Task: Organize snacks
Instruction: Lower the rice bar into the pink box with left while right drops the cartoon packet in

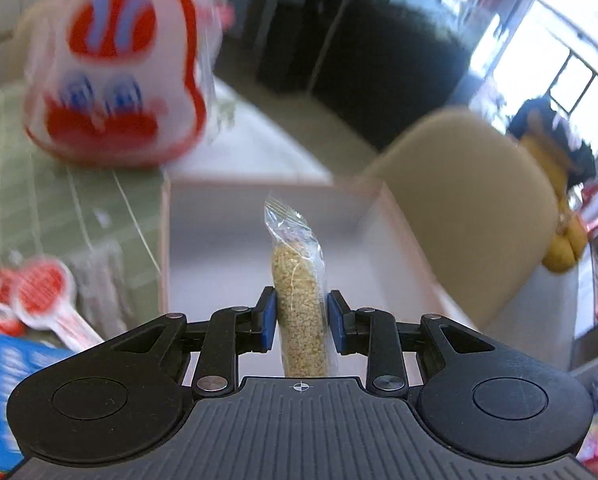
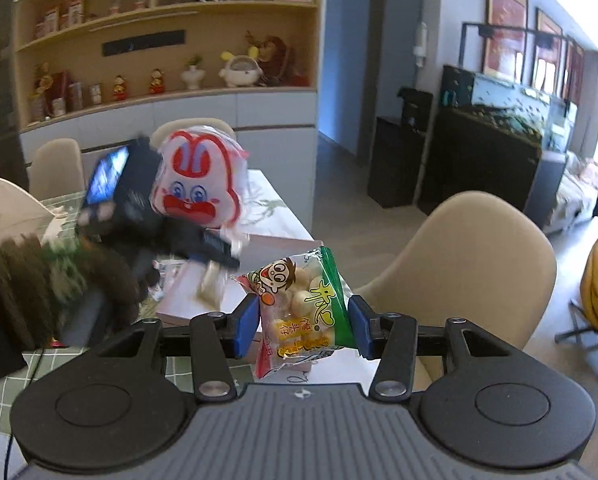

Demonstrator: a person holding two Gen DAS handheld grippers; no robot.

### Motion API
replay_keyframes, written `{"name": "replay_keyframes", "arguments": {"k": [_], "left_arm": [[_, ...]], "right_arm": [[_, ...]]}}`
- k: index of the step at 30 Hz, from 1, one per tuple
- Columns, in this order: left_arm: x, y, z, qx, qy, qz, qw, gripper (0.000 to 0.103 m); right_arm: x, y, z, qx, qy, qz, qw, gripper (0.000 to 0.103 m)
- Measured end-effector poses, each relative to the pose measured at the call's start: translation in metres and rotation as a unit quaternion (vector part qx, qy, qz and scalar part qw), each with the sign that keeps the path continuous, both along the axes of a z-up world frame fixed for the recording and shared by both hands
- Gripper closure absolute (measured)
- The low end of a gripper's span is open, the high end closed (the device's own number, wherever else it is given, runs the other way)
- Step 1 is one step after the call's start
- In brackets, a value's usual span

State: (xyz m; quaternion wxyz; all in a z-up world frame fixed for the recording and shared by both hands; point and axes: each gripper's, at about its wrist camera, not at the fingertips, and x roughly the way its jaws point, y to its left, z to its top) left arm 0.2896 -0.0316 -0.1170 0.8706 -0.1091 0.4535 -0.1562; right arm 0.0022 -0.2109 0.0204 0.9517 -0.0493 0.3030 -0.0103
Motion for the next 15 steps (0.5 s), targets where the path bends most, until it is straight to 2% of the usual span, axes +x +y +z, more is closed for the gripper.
{"name": "replay_keyframes", "arguments": {"k": [1, 3, 8, 9, 10, 13, 15], "left_arm": [[0.004, 0.002, -0.009, -0.012, 0.013, -0.008, 0.9998, 0.071], [-0.005, 0.012, -0.010, -0.032, -0.007, -0.001, 0.9994, 0.071], [-0.041, 0.052, 0.016, -0.082, -0.063, 0.038, 0.9940, 0.071], [-0.055, 0.058, 0.022, -0.086, -0.070, 0.044, 0.9928, 0.071], [-0.069, 0.067, 0.025, -0.085, -0.073, 0.052, 0.9923, 0.071], [-0.110, 0.083, 0.017, -0.077, -0.056, 0.060, 0.9937, 0.071], [-0.135, 0.091, 0.009, -0.076, -0.034, 0.068, 0.9943, 0.071]], "right_arm": [[0.007, -0.001, -0.003, 0.001, 0.004, -0.002, 1.000, 0.055], [0.021, -0.003, -0.009, 0.007, 0.014, -0.003, 1.000, 0.055], [0.078, -0.006, -0.031, 0.030, 0.052, 0.000, 0.998, 0.055], [0.112, -0.004, -0.045, 0.047, 0.080, 0.004, 0.996, 0.055], [0.112, -0.004, -0.045, 0.047, 0.080, 0.004, 0.996, 0.055], [0.164, 0.002, -0.073, 0.064, 0.124, 0.009, 0.990, 0.055], [0.189, 0.007, -0.093, 0.055, 0.148, 0.000, 0.988, 0.055]]}}
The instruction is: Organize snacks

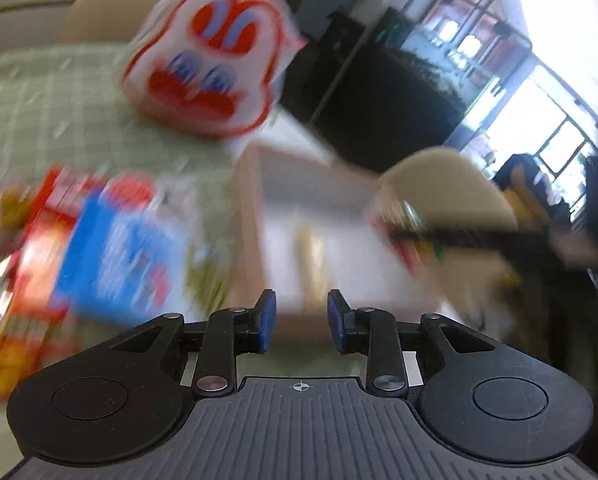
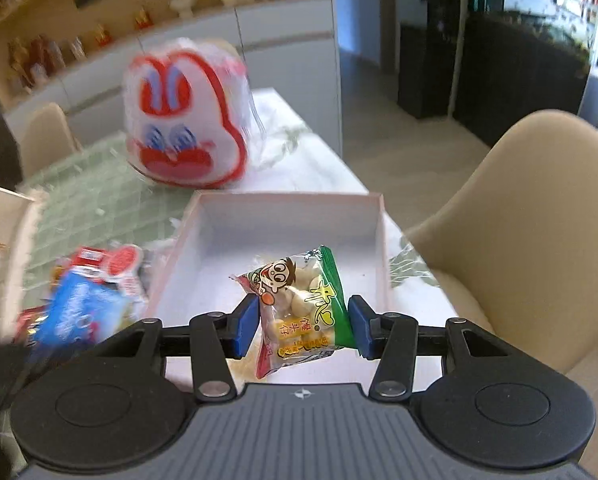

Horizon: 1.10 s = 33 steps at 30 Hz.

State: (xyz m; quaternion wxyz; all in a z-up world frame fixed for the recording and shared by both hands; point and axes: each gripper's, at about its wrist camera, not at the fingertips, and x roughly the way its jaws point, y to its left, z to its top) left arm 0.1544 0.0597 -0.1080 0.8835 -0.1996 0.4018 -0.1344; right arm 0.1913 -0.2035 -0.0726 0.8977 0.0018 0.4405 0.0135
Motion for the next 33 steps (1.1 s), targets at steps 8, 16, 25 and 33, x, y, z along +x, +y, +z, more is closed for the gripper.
{"name": "replay_keyframes", "arguments": {"k": [8, 16, 25, 33], "left_arm": [[-0.073, 0.050, -0.040, 0.022, 0.078, 0.067, 0.9945, 0.072], [-0.109, 0.121, -0.021, 0.071, 0.052, 0.172, 0.9812, 0.072], [-0.112, 0.147, -0.027, 0.052, 0.077, 0.200, 0.9755, 0.072], [-0.132, 0.134, -0.035, 0.029, 0.090, 0.182, 0.9788, 0.072]], "right_arm": [[0.055, 0.015, -0.051, -0.023, 0.057, -0.004, 0.998, 0.044], [-0.001, 0.062, -0.017, -0.039, -0.043, 0.057, 0.997, 0.028], [-0.062, 0.159, -0.025, 0.019, -0.060, 0.202, 0.977, 0.028], [-0.074, 0.231, -0.075, -0.162, -0.103, 0.321, 0.928, 0.029]]}}
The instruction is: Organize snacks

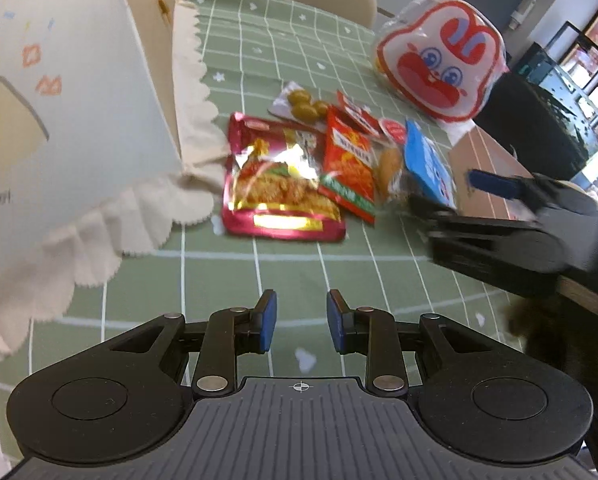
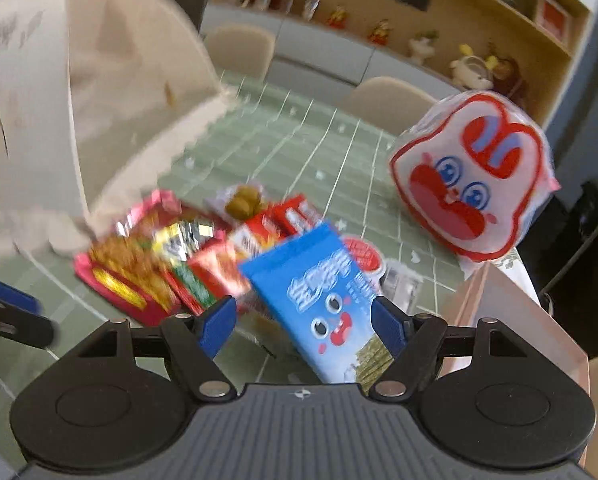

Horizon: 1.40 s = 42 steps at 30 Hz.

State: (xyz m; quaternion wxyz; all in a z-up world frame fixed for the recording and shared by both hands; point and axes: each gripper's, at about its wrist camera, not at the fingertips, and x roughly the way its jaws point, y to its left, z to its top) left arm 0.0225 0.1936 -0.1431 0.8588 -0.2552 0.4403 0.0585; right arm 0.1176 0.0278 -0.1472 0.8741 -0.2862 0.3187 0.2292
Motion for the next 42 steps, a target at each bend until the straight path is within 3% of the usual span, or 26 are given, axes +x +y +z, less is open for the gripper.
{"name": "replay_keyframes", "arguments": {"k": [1, 5, 7, 9, 18, 21, 24, 26, 29, 31, 33, 35, 37, 39, 41, 42], "left_arm": [[-0.003, 0.000, -0.001, -0.001, 0.001, 0.001, 1.0000, 0.072], [-0.013, 0.004, -0.003, -0.002, 0.007, 0.014, 0.9999, 0.072], [-0.016, 0.007, -0.004, -0.002, 0.008, 0.025, 0.9997, 0.072], [-0.019, 0.008, -0.006, -0.005, 0.011, 0.031, 0.9994, 0.072], [-0.015, -0.009, -0.007, -0.025, 0.007, 0.007, 0.9996, 0.072], [-0.013, -0.013, -0.006, -0.025, 0.004, 0.000, 0.9997, 0.072], [-0.013, -0.012, -0.006, -0.025, 0.003, 0.002, 0.9997, 0.072], [-0.016, -0.010, -0.005, -0.025, 0.003, 0.008, 0.9997, 0.072], [-0.023, -0.003, -0.004, -0.025, 0.004, 0.020, 0.9995, 0.072], [-0.028, 0.002, -0.005, -0.023, 0.007, 0.031, 0.9992, 0.072], [-0.032, 0.006, -0.005, -0.022, 0.009, 0.037, 0.9990, 0.072], [-0.036, 0.007, -0.004, -0.023, 0.009, 0.037, 0.9990, 0.072], [-0.041, 0.008, -0.004, -0.024, 0.009, 0.035, 0.9991, 0.072], [-0.045, 0.008, -0.004, -0.029, 0.009, 0.034, 0.9990, 0.072], [-0.048, 0.009, -0.006, -0.035, 0.010, 0.036, 0.9987, 0.072], [-0.049, 0.009, -0.007, -0.038, 0.011, 0.037, 0.9985, 0.072]], "right_arm": [[0.007, 0.003, -0.015, -0.012, 0.020, -0.002, 1.000, 0.032], [0.011, -0.002, -0.021, -0.004, 0.022, -0.014, 1.000, 0.049], [0.008, -0.003, -0.019, 0.000, 0.020, -0.023, 1.000, 0.079], [0.002, -0.006, -0.011, 0.010, 0.022, -0.022, 0.999, 0.083], [-0.044, -0.023, 0.005, 0.090, 0.124, 0.015, 0.988, 0.082], [-0.066, -0.023, 0.008, 0.102, 0.136, 0.045, 0.985, 0.080], [-0.072, -0.027, 0.019, 0.121, 0.145, 0.053, 0.981, 0.055], [-0.056, -0.036, 0.039, 0.169, 0.148, 0.035, 0.974, 0.038], [-0.036, -0.039, 0.047, 0.194, 0.150, 0.010, 0.969, 0.031], [-0.010, -0.038, 0.047, 0.202, 0.148, -0.041, 0.967, 0.023], [0.023, -0.034, 0.035, 0.197, 0.152, -0.106, 0.963, 0.023], [0.059, -0.031, 0.017, 0.205, 0.172, -0.166, 0.949, 0.023], [0.081, -0.026, 0.001, 0.205, 0.182, -0.198, 0.941, 0.023], [0.091, -0.021, -0.008, 0.189, 0.182, -0.203, 0.943, 0.023], [0.090, -0.021, -0.013, 0.187, 0.189, -0.188, 0.946, 0.032], [0.088, -0.024, -0.014, 0.188, 0.197, -0.181, 0.945, 0.043]]}}
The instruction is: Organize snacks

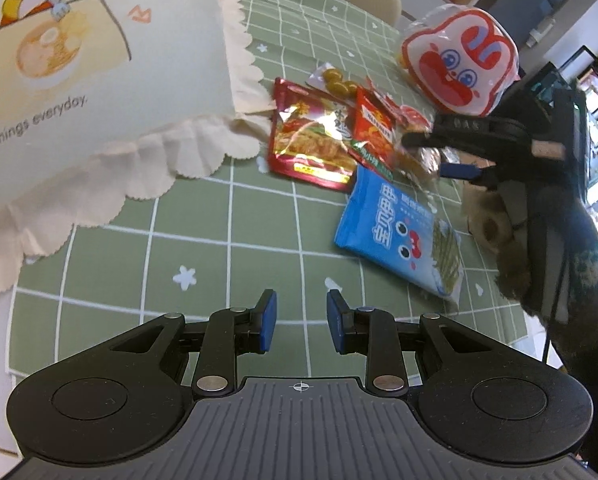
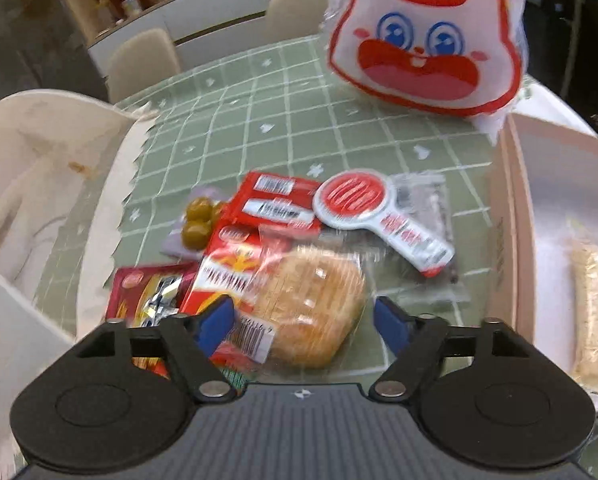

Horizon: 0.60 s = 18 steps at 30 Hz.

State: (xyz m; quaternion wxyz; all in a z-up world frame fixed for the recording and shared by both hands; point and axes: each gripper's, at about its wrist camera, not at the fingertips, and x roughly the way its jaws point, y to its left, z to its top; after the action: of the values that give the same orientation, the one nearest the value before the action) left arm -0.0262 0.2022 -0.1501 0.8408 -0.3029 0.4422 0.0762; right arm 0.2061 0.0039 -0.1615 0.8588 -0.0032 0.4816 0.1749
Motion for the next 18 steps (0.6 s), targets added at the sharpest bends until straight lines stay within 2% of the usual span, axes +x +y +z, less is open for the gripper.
{"name": "replay_keyframes", "arguments": {"k": [4, 6, 13, 15, 18], "left_arm": [[0.003, -0.006, -0.006, -0.018, -0.002, -0.009, 0.9998, 0.072], [0.009, -0.012, -0.009, -0.030, -0.003, -0.019, 0.9993, 0.072], [0.030, -0.036, -0.015, -0.053, -0.003, -0.046, 0.9975, 0.072], [0.036, -0.038, -0.015, -0.052, -0.001, -0.049, 0.9975, 0.072], [0.037, -0.041, -0.009, -0.043, 0.004, -0.058, 0.9974, 0.072]], "right_arm": [[-0.030, -0.010, 0.004, -0.007, 0.001, 0.041, 0.999, 0.046], [-0.060, -0.022, 0.006, -0.018, 0.001, 0.062, 0.998, 0.047], [-0.111, -0.053, 0.014, 0.007, 0.024, 0.063, 0.998, 0.047], [-0.122, -0.059, 0.016, -0.010, 0.006, 0.060, 0.998, 0.046], [-0.130, -0.064, 0.019, -0.033, -0.018, 0.057, 0.998, 0.038]]}}
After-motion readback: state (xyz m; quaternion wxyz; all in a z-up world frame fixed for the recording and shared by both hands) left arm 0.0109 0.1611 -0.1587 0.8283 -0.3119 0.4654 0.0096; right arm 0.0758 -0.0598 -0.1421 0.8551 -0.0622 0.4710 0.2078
